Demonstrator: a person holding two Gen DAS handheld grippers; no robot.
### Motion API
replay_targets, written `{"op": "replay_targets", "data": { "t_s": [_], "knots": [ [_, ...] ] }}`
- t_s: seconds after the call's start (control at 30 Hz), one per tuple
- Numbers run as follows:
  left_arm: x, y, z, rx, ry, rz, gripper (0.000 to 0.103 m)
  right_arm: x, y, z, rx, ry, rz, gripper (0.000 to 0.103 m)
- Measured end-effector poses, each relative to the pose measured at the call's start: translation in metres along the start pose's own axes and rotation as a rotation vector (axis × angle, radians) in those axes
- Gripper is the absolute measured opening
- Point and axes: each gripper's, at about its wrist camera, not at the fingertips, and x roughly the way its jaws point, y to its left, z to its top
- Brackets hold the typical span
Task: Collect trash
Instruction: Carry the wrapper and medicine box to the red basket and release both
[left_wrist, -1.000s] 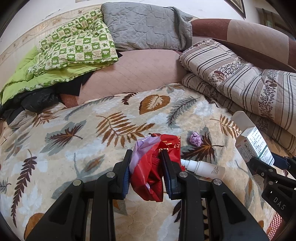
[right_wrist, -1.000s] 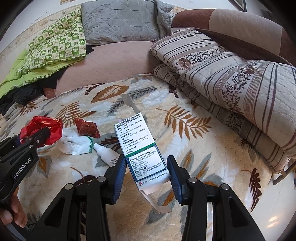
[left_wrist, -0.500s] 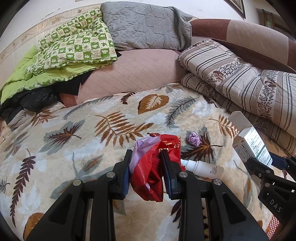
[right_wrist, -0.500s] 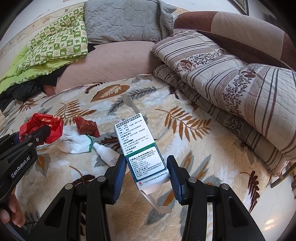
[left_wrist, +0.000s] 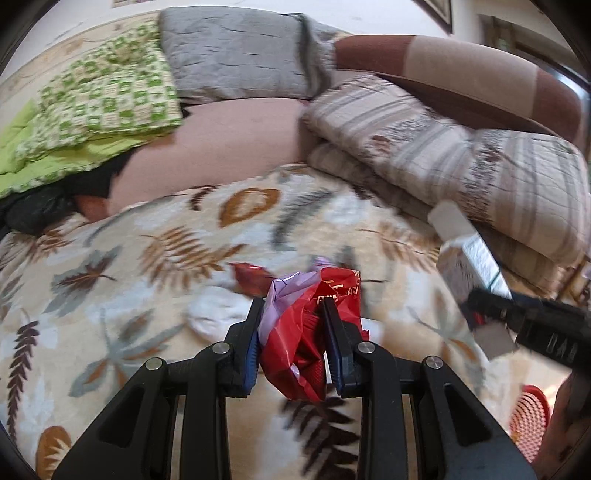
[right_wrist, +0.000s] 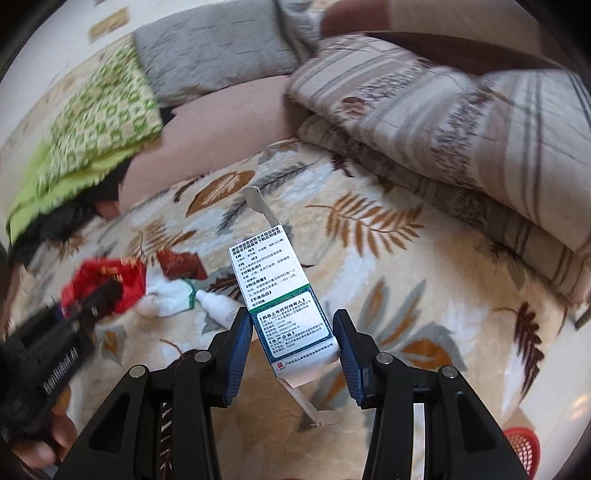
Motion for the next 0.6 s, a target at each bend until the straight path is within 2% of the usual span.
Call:
{"op": "replay_targets", "data": {
  "t_s": [0.17, 0.3, 0.43, 0.6],
  "knots": [
    [-0.014, -0.042, -0.01, 0.072, 0.014, -0.144, 0.029, -0.038, -0.038, 0.001, 0.12, -0.05, 0.03, 0.049],
    [-0.026, -0.086, -0.026, 0.145, 0.051, -0.282, 0.029, -0.075, -0.081, -0.026, 0.187, -0.078, 0.022, 0.049],
    [-0.032, -0.134, -0.045, 0.21, 0.119, -0.429, 0.029, -0.113, -0.14, -0.083, 0.242, -0.066, -0.057, 0.049],
    [-0.03, -0.208, -0.066, 0.298, 0.223, -0.595, 0.029, -0.15, -0.222, -0.158, 0.387, 0.008, -0.159, 0.049]
  ]
}}
